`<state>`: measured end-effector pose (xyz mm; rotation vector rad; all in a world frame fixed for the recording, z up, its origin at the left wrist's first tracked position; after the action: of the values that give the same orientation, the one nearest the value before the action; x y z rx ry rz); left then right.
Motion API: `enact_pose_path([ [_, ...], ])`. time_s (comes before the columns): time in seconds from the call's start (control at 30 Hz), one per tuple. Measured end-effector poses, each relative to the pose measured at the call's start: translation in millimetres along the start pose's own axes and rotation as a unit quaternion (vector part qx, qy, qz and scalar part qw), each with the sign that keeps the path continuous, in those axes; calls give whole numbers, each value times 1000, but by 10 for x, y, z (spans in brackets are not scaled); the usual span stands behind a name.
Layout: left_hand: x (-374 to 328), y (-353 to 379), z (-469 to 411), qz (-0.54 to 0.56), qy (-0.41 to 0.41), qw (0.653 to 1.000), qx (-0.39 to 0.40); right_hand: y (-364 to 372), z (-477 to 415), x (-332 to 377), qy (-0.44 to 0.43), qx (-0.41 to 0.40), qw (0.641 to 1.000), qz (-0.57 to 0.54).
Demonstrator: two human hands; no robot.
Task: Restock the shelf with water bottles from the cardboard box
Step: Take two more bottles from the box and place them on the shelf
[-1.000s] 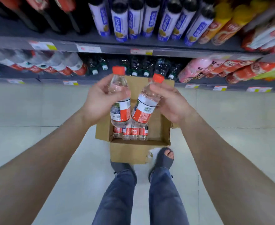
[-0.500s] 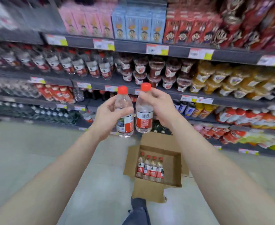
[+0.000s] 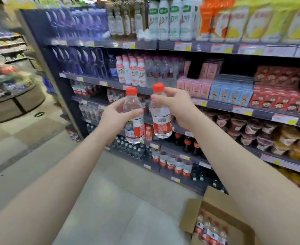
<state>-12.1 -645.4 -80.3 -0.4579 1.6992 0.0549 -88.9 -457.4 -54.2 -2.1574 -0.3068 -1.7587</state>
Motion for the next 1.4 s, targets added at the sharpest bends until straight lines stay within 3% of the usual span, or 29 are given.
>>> enact_pose_path([
  [0.3, 262, -2624, -105, -44, 7, 993, -107, 2426, -641, 599, -12, 88, 996, -21],
  [0.6, 745, -4598, -779, -54, -10, 995, -79, 4310, -1676, 576, 44, 71, 995, -50],
  [0.97, 1658, -5703, -2574, -90, 0, 994, -65, 5495, -3439, 164, 45, 69, 996, -19],
  [1.4, 2347, -6438, -4689, -119, 24, 992, -31, 6169, -5367, -461, 55, 4, 998, -12],
])
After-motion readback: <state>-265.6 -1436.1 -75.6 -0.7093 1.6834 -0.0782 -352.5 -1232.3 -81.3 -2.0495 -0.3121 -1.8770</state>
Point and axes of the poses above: each hand's wrist, its own z-axis away from the middle knuckle, its own y-axis out of the palm, x = y × z, the point moved 7 cm from there along -z, towards the middle knuckle, and after that the axes turned 1 degree about z, right-handed, at the moved point
